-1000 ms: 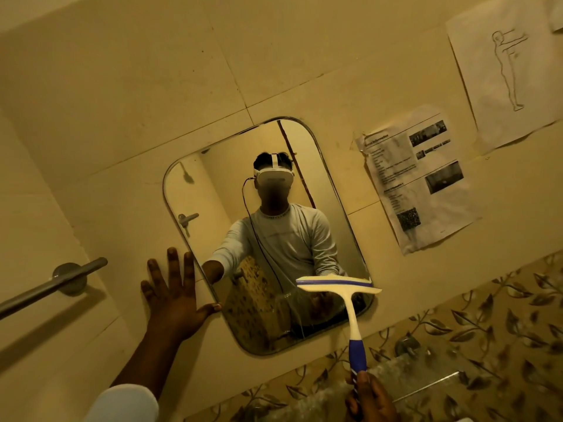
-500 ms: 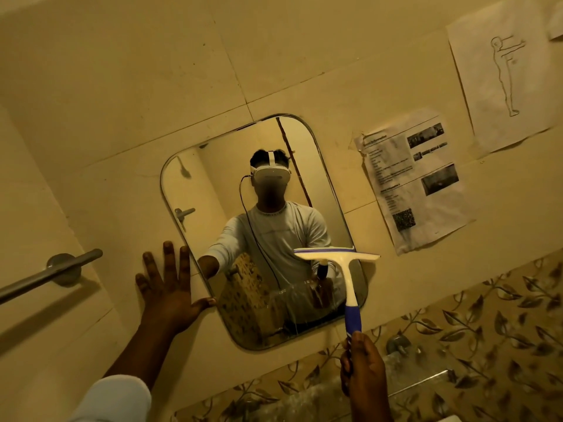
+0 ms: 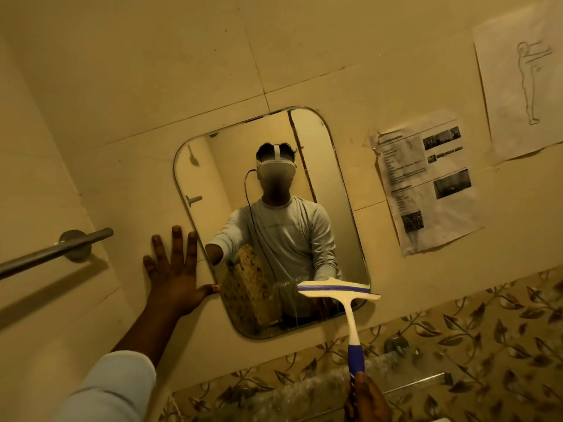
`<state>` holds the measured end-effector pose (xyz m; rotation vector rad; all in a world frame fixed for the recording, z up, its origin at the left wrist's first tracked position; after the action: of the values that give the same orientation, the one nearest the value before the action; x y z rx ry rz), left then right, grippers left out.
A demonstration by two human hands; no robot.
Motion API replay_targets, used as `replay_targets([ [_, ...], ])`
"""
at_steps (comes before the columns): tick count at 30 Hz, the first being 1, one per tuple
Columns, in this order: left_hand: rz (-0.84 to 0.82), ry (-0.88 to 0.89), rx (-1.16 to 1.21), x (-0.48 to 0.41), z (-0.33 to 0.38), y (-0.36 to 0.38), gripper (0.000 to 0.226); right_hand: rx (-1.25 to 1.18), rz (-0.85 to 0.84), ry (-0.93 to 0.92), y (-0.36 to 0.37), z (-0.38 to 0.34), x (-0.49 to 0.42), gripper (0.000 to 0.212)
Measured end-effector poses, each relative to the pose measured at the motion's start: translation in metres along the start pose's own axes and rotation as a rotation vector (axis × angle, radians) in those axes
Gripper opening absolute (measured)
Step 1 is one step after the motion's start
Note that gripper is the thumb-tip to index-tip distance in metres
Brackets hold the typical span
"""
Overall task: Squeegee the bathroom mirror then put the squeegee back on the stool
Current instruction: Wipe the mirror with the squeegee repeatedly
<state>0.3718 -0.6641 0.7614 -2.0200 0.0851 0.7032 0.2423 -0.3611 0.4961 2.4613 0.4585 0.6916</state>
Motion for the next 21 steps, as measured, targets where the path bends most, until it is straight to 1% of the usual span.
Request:
replay_targets([
  [2,-0.005,-0.008,0.0,0.0,0.0,0.0,0.152,0.008,-0.02,-0.056,0.005,-0.011,0.005,0.037],
  [4,-0.016,-0.013,0.006,0.0,0.002,-0.002,0.151,0.001,-0.081,-0.143,0.016,-0.027,0.017,0.043],
  [7,-0.024,-0.022,0.017,0.001,0.003,-0.004,0.151,0.077,-0.173,-0.264,0.036,-0.054,0.028,0.073],
  [8,-0.029,-0.021,0.022,0.0,0.003,-0.005,0.15,0.109,-0.178,-0.3,0.04,-0.06,0.028,0.078],
  [9,-0.034,-0.022,0.032,0.0,0.003,-0.005,0.15,0.148,-0.184,-0.33,0.042,-0.065,0.028,0.076],
  [11,-0.04,-0.027,0.043,0.001,0.003,-0.006,0.15,0.21,-0.195,-0.363,0.042,-0.069,0.025,0.059],
  [13,-0.042,-0.031,0.045,0.001,0.004,-0.007,0.15,0.261,-0.196,-0.354,0.037,-0.068,0.018,0.051],
  [19,-0.057,-0.052,0.04,0.002,0.005,-0.01,0.149,0.326,-0.168,-0.293,0.012,-0.048,0.007,0.051],
  [21,-0.054,-0.054,0.045,0.002,0.006,-0.01,0.149,0.359,-0.125,-0.261,0.001,-0.033,0.005,0.057],
])
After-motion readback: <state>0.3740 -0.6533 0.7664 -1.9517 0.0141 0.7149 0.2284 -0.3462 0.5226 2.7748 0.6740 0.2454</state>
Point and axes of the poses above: each hand's wrist, its own x-axis away from the middle knuckle, its own y-axis out of the palm, z = x × y, the point moved 1 cm from there along -x, towards the middle knuckle, and after that the axes turned 15 degrees about y, right-handed, at the moved point
